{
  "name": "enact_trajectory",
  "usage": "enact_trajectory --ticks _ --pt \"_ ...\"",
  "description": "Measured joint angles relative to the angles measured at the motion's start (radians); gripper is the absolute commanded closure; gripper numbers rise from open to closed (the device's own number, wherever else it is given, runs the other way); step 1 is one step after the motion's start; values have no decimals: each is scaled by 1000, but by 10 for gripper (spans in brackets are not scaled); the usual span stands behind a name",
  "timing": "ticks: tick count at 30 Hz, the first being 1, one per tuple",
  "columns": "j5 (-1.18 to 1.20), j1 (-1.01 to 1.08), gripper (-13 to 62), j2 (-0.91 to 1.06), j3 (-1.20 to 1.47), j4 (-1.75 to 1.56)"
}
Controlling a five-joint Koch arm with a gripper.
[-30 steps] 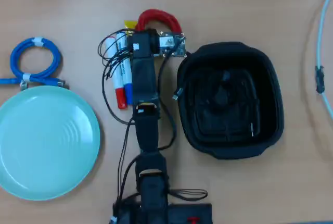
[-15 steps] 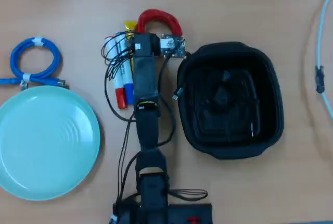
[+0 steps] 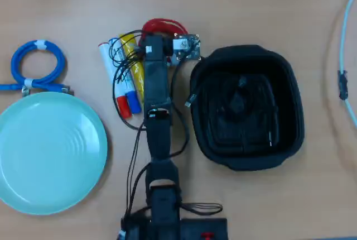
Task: Put a black charging cable in a black bowl and put a red charging cable in a green bowl
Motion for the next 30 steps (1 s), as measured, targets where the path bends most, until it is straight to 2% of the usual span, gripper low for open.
enact_trajectory --ticks 10,30 --pt "0 -18 562 18 2 3" --pt "-43 -216 562 551 5 143"
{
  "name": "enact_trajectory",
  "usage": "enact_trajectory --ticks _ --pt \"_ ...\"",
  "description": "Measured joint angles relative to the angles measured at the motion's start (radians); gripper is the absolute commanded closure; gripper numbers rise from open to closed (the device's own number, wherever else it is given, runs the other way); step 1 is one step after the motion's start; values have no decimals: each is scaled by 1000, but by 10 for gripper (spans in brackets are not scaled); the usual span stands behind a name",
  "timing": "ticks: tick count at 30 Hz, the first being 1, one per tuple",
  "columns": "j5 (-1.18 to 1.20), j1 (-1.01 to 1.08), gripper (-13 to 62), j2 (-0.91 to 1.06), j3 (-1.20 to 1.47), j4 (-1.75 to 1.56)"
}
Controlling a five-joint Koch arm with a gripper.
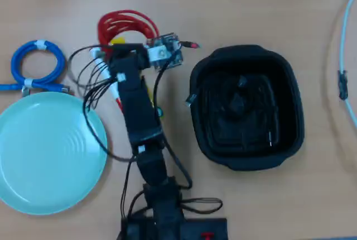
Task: Put a black charging cable in a black bowl and put a red charging cable in a green bowl
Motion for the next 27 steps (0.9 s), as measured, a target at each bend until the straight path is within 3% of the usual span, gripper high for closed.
enact_trajectory --ticks 16,27 --pt "-112 -479 563 156 -2 8" --pt "-91 -807 562 161 97 12"
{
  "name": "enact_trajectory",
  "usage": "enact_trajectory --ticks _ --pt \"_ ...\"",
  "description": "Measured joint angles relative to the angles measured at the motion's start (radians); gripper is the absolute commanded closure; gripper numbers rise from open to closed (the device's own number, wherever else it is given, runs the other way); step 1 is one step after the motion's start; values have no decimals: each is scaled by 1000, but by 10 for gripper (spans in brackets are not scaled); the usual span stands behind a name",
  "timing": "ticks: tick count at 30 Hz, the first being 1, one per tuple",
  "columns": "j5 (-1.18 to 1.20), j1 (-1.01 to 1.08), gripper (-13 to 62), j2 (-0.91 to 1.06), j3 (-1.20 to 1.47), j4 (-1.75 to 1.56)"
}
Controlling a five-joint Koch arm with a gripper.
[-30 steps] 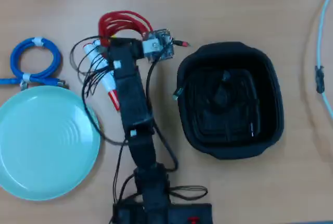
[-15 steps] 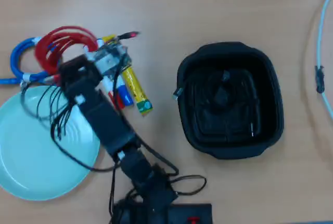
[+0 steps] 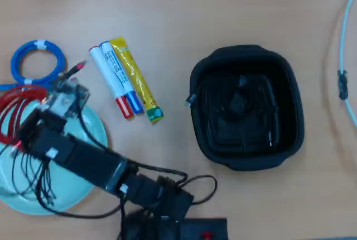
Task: Put a black charging cable in a black bowl and put a red charging cable in a green bowl
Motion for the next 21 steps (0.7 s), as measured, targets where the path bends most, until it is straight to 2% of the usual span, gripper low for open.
enact_trajectory --ticks 9,11,16,21 --pt "40 -117 553 -126 0 0" --pt "40 -117 512 -152 0 0" --pt "40 -117 342 -212 -2 2" --pt "40 -110 262 -210 32 49"
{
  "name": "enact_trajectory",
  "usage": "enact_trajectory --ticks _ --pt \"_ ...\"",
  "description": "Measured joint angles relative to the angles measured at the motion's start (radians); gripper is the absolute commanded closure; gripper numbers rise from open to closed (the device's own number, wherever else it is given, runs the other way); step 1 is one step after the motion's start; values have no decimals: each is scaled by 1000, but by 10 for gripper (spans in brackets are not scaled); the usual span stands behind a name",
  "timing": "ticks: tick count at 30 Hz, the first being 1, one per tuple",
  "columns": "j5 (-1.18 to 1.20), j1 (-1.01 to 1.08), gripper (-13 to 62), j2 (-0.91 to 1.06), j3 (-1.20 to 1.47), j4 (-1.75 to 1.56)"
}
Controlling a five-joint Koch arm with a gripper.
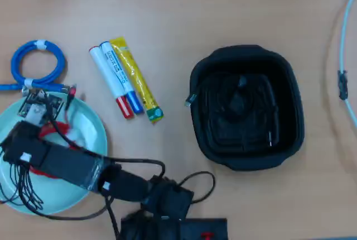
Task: Put a black charging cable in a black bowl and put a red charging cable in a green bowl
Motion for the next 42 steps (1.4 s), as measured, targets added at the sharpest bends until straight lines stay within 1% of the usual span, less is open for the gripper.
enact_trajectory --ticks 3,11,16,19,24,27,31,33,38,42 --pt "0 -2 258 0 49 9" --pt "0 28 266 0 52 11" --pt "-5 106 262 11 52 11" --pt "-75 209 264 21 52 11" --pt "-242 469 261 26 52 11" --pt "-290 629 265 25 52 11" --pt "-307 825 263 -31 52 11" --pt "-364 920 261 -63 61 11" --pt "-465 1031 261 -72 147 -29" --pt "-471 1081 260 -67 376 -133"
